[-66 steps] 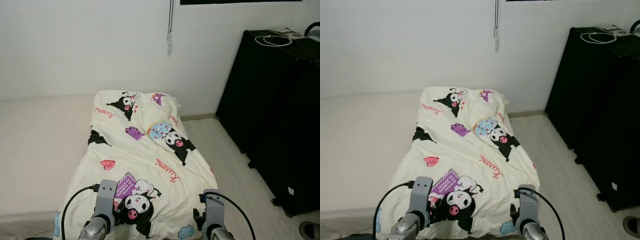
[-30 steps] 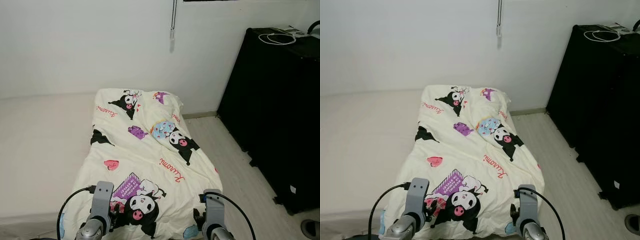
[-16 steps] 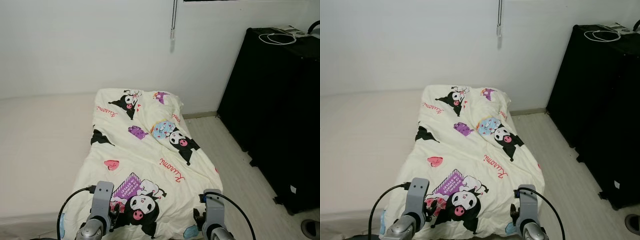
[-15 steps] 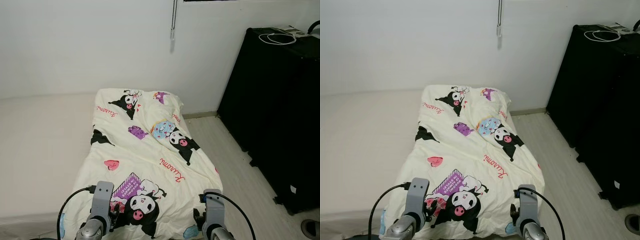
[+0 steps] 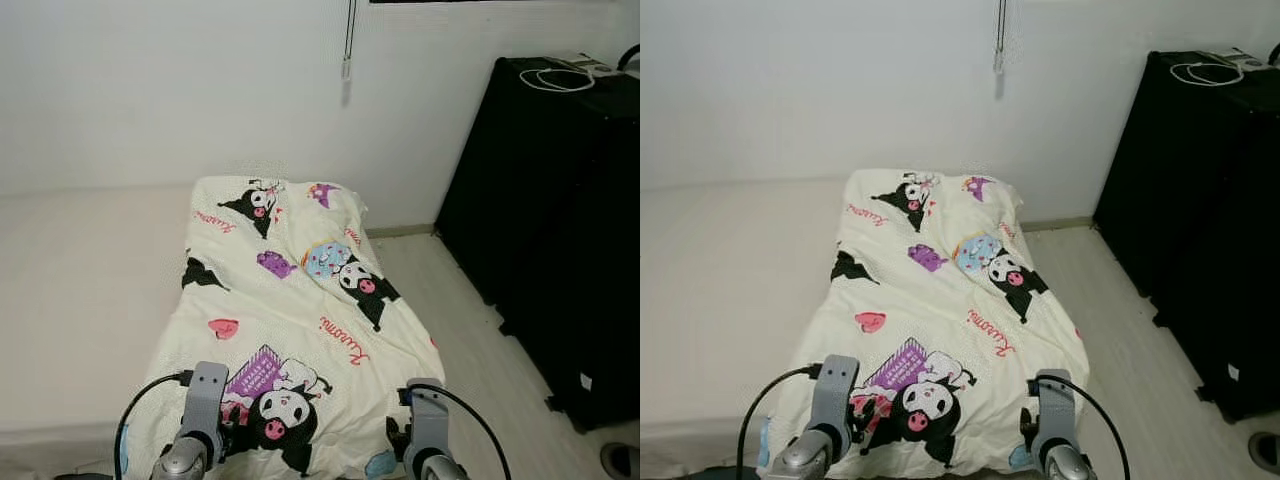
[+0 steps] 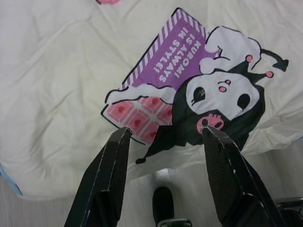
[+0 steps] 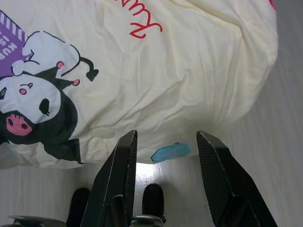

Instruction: Clean up the room

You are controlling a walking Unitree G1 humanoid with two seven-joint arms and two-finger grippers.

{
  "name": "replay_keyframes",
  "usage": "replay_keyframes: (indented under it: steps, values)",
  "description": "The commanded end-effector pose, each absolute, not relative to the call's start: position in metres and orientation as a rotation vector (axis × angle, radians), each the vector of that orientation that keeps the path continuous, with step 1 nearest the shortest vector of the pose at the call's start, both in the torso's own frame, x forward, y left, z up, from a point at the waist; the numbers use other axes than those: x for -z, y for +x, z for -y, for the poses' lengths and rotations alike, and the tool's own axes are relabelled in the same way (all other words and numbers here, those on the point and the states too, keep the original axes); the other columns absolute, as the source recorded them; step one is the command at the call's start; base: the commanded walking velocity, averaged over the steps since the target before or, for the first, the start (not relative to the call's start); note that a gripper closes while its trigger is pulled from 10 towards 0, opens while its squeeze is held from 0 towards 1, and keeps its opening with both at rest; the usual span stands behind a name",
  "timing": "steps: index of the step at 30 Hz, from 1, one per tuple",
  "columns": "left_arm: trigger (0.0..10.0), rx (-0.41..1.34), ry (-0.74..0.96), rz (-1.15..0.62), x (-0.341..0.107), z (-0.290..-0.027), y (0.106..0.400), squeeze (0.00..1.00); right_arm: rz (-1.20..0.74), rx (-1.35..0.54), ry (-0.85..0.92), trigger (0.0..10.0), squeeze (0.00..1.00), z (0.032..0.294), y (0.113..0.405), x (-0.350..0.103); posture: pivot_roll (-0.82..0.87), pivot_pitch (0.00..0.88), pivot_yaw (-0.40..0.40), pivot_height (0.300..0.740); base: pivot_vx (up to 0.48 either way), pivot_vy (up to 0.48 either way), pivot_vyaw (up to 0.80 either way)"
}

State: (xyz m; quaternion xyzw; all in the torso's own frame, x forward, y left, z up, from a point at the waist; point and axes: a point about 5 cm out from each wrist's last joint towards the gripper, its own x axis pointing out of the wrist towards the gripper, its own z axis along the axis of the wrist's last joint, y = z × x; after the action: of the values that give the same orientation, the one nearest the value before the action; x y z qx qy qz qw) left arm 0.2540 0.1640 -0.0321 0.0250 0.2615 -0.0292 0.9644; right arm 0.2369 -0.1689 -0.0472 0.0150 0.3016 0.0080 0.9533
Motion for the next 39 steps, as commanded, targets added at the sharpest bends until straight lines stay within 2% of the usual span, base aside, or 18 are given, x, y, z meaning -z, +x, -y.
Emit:
replay_keyframes:
  steps: [1,39]
  values:
    - [10.0,0.054,0.046,-0.559,0.037,-0.1638,0.2488,0.0,-0.635,-0.013,0.032,10.0,0.0,0.1684,0.2332,0.0504,0.03,0.104,-0.017,0.734,0.0,0.0,0.0]
    - [10.0,0.061,0.051,-0.554,0.0365,-0.1627,0.2494,0.0,-0.634,-0.016,0.032,10.0,0.0,0.1681,0.2329,0.0506,0.03,0.103,-0.015,0.734,0.0,0.0,0.0]
